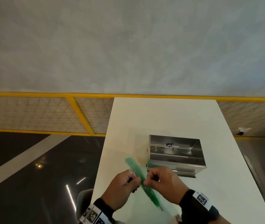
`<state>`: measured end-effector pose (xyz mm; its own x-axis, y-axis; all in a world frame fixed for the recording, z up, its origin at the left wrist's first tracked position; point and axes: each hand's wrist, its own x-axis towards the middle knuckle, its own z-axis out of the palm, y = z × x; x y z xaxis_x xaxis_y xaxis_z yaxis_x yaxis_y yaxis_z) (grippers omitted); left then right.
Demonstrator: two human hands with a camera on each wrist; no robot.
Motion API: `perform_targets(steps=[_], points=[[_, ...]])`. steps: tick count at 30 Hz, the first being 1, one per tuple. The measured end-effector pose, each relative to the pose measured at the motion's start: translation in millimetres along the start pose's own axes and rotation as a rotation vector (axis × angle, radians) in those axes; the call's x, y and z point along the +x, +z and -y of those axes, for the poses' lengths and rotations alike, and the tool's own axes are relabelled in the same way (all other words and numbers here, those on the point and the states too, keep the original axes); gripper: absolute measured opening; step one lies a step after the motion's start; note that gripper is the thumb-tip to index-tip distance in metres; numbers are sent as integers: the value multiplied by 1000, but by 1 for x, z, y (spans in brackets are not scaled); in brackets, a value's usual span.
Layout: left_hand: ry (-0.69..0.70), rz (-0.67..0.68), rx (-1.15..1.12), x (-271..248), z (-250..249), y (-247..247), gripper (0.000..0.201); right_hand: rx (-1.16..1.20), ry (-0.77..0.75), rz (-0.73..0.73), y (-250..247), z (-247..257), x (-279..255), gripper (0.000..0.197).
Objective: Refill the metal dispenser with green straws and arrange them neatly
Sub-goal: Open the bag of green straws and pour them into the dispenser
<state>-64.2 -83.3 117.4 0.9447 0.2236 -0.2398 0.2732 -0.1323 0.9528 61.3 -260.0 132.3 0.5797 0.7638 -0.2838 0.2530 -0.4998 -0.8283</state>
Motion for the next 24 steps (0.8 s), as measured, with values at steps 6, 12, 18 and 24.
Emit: perform_targets(steps=[6,12,18,24], points=[[-80,-27,4,-5,1,8,31,-119,-127,-45,5,-3,-2,24],[-134,-123,133,-27,10,-27,33,-222,-38,-313,-37,-27,-2,26],[-13,-144,353,-39,-9,-46,27,-175,-233,-205,-41,14,-8,21],[-233,-148,167,-30,-10,-38,17,35,114,43,-24,31,2,20]])
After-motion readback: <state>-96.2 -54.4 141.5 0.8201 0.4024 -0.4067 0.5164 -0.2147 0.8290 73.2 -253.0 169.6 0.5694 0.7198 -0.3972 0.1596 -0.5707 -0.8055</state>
